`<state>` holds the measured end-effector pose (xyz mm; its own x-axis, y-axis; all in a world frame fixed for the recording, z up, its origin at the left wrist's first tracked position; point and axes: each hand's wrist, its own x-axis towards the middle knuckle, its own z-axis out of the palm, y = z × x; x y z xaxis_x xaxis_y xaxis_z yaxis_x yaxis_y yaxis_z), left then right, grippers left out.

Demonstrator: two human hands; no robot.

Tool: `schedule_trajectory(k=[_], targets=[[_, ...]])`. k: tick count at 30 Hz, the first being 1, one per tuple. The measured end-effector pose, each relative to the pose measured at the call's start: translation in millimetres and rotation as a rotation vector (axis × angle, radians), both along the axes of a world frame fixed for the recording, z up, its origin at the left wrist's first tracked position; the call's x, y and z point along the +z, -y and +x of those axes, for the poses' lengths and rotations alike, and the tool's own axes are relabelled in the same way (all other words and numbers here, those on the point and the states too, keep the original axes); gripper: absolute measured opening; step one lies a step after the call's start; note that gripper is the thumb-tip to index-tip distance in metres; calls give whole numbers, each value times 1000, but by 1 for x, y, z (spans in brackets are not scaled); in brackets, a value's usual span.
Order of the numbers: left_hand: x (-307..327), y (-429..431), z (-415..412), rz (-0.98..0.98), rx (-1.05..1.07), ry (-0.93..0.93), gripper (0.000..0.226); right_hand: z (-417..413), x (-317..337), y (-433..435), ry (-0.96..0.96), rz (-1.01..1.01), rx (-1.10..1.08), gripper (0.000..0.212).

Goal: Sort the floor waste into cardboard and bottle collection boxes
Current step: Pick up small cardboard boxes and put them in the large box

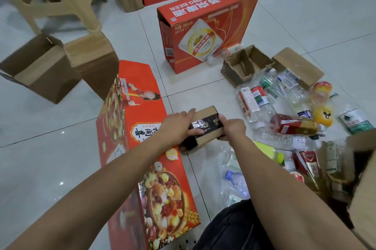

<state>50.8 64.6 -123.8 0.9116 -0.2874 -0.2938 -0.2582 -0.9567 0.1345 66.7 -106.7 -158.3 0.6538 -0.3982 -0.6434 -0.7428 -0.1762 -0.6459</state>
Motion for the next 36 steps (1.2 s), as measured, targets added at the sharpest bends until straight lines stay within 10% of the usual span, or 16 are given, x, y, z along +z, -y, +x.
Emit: schedule_trajectory(k=[6, 10, 16, 22, 28, 30, 31, 36], targets=[[-25, 49, 19, -753, 539, -308, 104, 4, 10, 14, 149, -136, -236, 41], [-32, 83, 24, -1263, 996, -586, 51, 3, 14, 25, 206, -108, -376, 35], [-28, 128, 31, -1376, 1076, -479, 16, 1, 24, 91, 97, -82, -27, 33], [-25, 178, 41, -1374, 1063, -476, 29, -9, 55, 224, -275, -686, 767, 36], [-31, 196, 41, -1327, 1095, -537, 35, -75, -33, 320, -441, -1254, 949, 67], [-33, 203, 43, -1329, 1082, -585, 34, -92, 14, 292, -835, -1308, 1371, 65], [-33, 206, 43, -1317, 1076, -597, 33, -97, 19, 283, -680, -1327, 1515, 61], [-30, 222, 39, -1329, 1065, -655, 31, -121, 33, 249, -1042, -1046, 1582, 66]])
